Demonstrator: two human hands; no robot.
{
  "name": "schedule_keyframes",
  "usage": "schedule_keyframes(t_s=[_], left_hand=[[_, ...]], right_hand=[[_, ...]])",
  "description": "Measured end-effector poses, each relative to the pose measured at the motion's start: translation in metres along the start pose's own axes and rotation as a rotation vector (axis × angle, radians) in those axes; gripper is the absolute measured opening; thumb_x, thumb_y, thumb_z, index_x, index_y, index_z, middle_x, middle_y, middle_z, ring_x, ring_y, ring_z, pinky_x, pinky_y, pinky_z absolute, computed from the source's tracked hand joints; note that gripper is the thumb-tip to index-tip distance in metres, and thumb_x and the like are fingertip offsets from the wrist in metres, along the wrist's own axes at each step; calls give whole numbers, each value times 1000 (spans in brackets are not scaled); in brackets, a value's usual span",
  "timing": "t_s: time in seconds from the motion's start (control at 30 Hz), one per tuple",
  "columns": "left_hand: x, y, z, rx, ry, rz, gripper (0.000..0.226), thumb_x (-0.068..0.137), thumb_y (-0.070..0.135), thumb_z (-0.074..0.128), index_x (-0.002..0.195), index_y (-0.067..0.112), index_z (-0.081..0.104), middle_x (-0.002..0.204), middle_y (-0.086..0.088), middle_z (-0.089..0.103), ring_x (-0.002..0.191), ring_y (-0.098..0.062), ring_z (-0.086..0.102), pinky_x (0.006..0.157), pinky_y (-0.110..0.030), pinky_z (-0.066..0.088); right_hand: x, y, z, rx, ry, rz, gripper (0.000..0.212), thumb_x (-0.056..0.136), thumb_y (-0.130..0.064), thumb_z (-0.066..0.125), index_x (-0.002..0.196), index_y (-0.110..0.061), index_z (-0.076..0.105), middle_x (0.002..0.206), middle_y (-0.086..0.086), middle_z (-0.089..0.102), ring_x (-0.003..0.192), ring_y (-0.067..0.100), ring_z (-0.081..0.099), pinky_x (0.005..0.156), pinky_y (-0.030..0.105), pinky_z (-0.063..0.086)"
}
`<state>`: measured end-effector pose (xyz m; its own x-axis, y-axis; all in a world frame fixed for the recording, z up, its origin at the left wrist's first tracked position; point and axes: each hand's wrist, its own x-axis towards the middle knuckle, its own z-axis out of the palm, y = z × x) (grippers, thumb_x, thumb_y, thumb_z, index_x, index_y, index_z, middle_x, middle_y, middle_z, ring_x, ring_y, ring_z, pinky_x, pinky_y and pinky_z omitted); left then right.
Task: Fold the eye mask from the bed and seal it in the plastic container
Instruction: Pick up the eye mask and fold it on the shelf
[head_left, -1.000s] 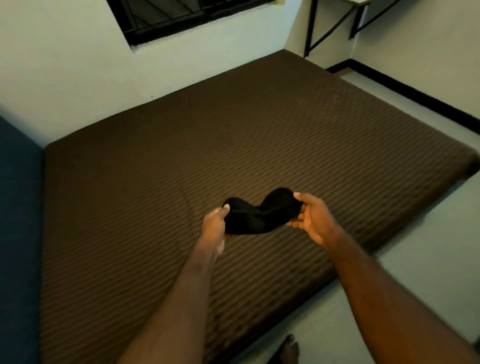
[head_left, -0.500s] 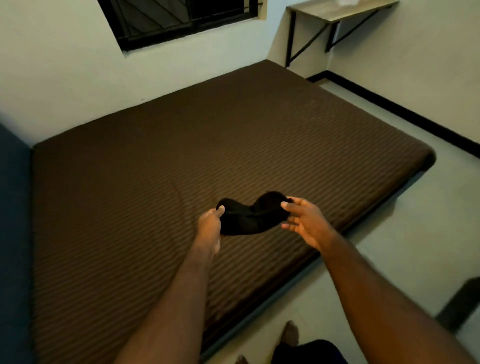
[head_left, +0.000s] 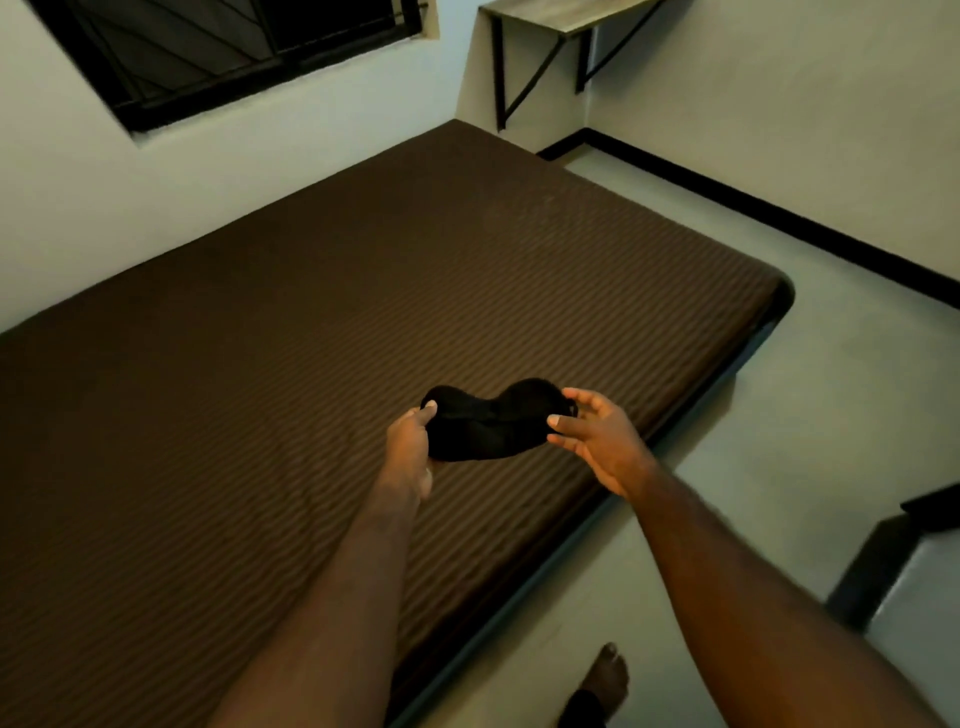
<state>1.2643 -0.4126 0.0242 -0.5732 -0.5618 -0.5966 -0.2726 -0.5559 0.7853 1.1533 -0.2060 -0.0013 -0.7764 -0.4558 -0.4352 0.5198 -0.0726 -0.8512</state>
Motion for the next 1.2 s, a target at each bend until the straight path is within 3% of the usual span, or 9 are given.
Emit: schedule_keyframes(t_s=[0.27, 0.33, 0.43, 0.57, 0.7, 0.83, 1.0, 1.2], left_hand=[[33, 0, 85, 18, -47, -14, 51, 96, 18, 55, 143, 3, 41, 138, -18, 54, 123, -32, 55, 107, -49, 42], [48, 0, 104, 56, -48, -13, 40, 96, 15, 56, 134, 5, 50, 133, -17, 58, 118, -31, 58, 103, -48, 46], [72, -2, 135, 160, -46, 3, 18, 95, 8, 54, 111, 10, 62, 120, -14, 64, 105, -28, 62, 85, -45, 54], [104, -4, 183, 281, -125, -7, 18, 95, 1, 52, 95, 16, 62, 108, -13, 67, 88, -22, 65, 66, -35, 53], [123, -11, 233, 355, -202, -29, 12, 95, 3, 54, 103, 11, 61, 110, -14, 66, 95, -27, 65, 71, -37, 54], [138, -6, 291, 443, -262, -8, 16, 95, 4, 55, 109, 8, 60, 111, -14, 65, 90, -24, 65, 63, -33, 53], [160, -12, 371, 757, -370, 96, 40, 91, -3, 54, 131, 1, 52, 129, -20, 58, 114, -35, 59, 91, -46, 54], [149, -19, 483, 1081, -597, 246, 59, 89, 10, 66, 143, 10, 43, 140, -15, 50, 125, -26, 52, 103, -39, 47]], right_hand=[[48, -56, -71, -105, 197, -72, 22, 91, -12, 68, 111, -6, 64, 102, 13, 69, 84, 18, 72, 62, 27, 58], [60, -67, -86, -123, 251, -88, 9, 92, -14, 68, 97, -8, 68, 93, 12, 72, 77, 18, 73, 58, 26, 58], [74, -85, -110, -169, 316, -93, 11, 93, -17, 67, 88, -7, 68, 83, 12, 73, 68, 17, 73, 54, 26, 56], [92, -117, -144, -282, 380, -113, 14, 94, -18, 66, 86, -8, 67, 80, 13, 72, 65, 17, 71, 53, 28, 56], [106, -151, -177, -360, 443, -150, 14, 95, -19, 63, 84, -10, 65, 77, 12, 68, 66, 20, 67, 54, 30, 55], [121, -180, -211, -329, 525, -176, 16, 96, -20, 62, 84, -10, 62, 78, 10, 64, 69, 17, 64, 60, 36, 58], [146, -206, -262, -353, 533, -202, 15, 94, -21, 65, 89, -6, 67, 91, 18, 71, 89, 32, 68, 85, 51, 56], [176, -242, -339, -375, 422, -179, 15, 94, -27, 65, 92, -12, 69, 91, 10, 72, 94, 29, 69, 84, 44, 55]])
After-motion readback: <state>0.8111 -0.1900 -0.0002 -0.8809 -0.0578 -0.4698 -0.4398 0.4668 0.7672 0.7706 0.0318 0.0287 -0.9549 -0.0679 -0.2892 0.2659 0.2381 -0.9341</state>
